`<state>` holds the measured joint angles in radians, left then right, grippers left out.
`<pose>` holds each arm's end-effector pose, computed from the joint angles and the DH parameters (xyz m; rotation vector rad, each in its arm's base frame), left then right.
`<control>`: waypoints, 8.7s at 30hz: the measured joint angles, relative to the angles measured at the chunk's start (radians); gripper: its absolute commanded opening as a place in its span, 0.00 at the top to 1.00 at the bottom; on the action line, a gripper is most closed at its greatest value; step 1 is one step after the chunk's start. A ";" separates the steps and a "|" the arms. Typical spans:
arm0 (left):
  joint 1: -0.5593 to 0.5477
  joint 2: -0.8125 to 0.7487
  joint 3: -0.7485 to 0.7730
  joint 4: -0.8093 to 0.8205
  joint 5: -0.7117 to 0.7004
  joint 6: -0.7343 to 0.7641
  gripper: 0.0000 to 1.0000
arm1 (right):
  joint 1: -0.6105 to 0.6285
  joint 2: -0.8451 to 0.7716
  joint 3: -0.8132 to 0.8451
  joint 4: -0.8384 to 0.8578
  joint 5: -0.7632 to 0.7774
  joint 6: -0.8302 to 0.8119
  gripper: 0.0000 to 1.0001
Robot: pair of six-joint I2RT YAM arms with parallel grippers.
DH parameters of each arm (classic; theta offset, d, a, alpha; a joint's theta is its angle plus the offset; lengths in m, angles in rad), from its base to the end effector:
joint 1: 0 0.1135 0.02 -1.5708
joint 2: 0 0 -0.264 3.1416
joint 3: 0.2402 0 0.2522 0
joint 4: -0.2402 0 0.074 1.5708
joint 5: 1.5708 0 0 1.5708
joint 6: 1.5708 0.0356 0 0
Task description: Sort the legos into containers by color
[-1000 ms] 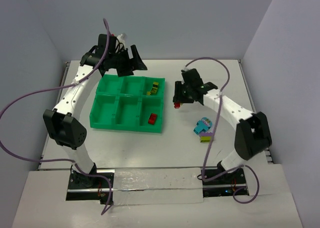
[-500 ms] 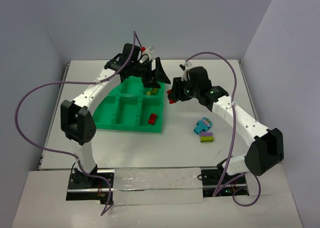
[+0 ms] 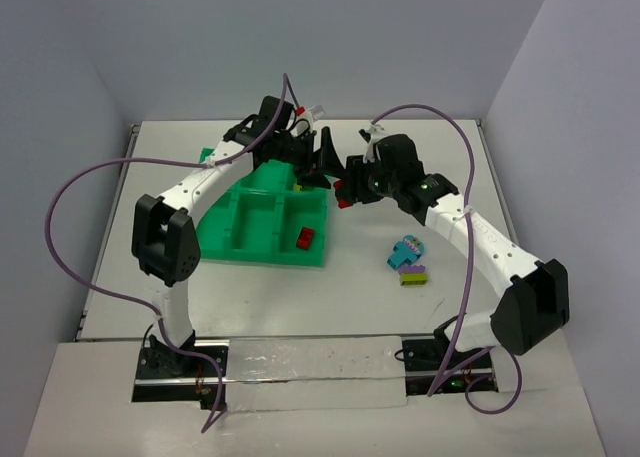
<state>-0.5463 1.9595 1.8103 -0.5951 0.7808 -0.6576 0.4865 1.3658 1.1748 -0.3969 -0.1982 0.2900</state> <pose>0.3666 -0.2522 0.3135 0.3103 2.5120 -1.4634 0.2697 0.1506 0.3240 -0.3350 2.1955 0.6535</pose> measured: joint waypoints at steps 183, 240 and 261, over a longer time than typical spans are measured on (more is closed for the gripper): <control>0.031 -0.271 -0.133 -0.217 -0.608 0.088 0.10 | 0.005 0.748 0.757 -0.129 0.004 0.216 0.36; 0.043 -0.312 -0.150 -0.126 -0.565 0.085 0.13 | -0.250 -0.249 -0.551 -0.175 0.205 0.461 0.40; 0.043 -0.311 -0.151 -0.128 -0.580 0.088 0.13 | -0.095 0.093 -0.371 -0.081 0.400 0.418 0.52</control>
<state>-0.5034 1.6482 1.6596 -0.7231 0.2008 -0.5699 0.3911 1.4591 0.8033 -0.4784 0.2020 0.7077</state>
